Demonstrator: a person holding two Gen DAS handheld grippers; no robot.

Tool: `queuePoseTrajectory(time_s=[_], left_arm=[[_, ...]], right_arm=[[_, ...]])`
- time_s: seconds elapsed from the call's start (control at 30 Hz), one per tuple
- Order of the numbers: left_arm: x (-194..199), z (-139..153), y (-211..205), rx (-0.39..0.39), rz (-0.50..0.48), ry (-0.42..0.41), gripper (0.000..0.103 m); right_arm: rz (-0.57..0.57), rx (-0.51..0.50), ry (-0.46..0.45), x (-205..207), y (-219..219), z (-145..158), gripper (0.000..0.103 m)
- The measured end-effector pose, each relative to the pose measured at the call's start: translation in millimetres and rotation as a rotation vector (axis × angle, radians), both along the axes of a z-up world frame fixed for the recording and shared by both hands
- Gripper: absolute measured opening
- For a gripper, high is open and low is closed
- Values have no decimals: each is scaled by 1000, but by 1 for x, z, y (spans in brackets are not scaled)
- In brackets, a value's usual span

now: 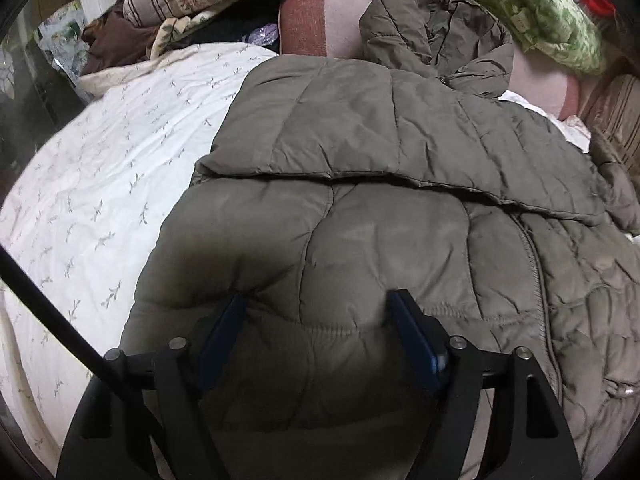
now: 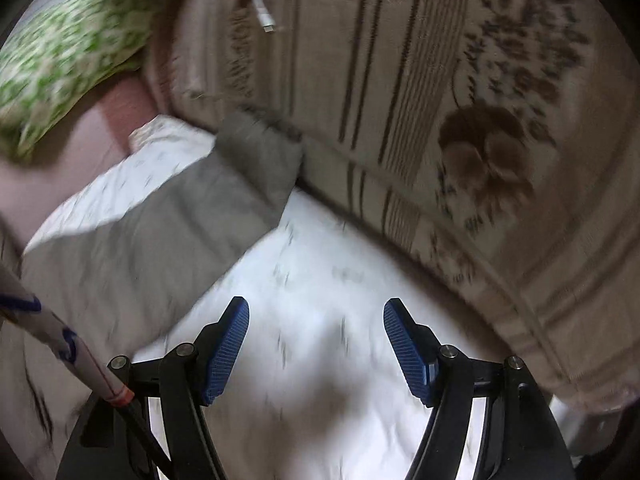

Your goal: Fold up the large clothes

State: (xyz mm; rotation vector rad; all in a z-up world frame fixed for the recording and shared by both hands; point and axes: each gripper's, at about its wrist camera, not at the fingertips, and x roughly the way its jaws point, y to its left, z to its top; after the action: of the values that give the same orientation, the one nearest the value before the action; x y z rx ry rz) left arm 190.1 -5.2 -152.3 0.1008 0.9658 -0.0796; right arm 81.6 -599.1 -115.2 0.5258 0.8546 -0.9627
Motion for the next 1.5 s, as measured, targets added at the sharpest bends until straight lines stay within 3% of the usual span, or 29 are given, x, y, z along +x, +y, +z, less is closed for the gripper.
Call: queuePoseTrajectory(time_s=[0.17,0.37,0.43,0.5,0.6,0.73,0.83,0.93,0.97,1.0,1.07,1.27,1.5], left_arm=[[2,-8,-13,81,-2,-46,85],[6,-9,-16,113,3,-52,89],[5,-9,-16,117,5,-52,89],[5,-8,-17,121,6,-52,89],[5,-8,-18,127,6,-50,89],[4,-4,-17,124,-11,-42,89],[5,3,-9,64,-6,-9,89],[3,13,6,-10,32,-1,89],[2,17,11,-21,45,-11,89],[1,20,14,-23,53,-19,89],[-3,26,21,-26,65,-40,89],[0,37,35,-29,86,-79,89],[27,25,36,-76,89,-23,89]], right_arm=[[-35,-33,18,36,-45,-5,74],[-50,-40,63,74,-69,-28,74],[-44,-27,71,81,-72,-34,56],[-21,20,52,80,-71,-35,11],[-17,-13,61,78,-61,-21,0],[-20,-100,42,62,-44,29,0],[-8,-175,15,51,-28,76,0],[39,-149,-35,38,-16,107,3],[52,-126,-45,39,-15,108,13],[68,-95,-46,37,-12,108,41],[78,-67,-43,28,-6,101,78],[60,-15,-15,19,-8,48,80],[47,-34,37,54,-50,-6,80]])
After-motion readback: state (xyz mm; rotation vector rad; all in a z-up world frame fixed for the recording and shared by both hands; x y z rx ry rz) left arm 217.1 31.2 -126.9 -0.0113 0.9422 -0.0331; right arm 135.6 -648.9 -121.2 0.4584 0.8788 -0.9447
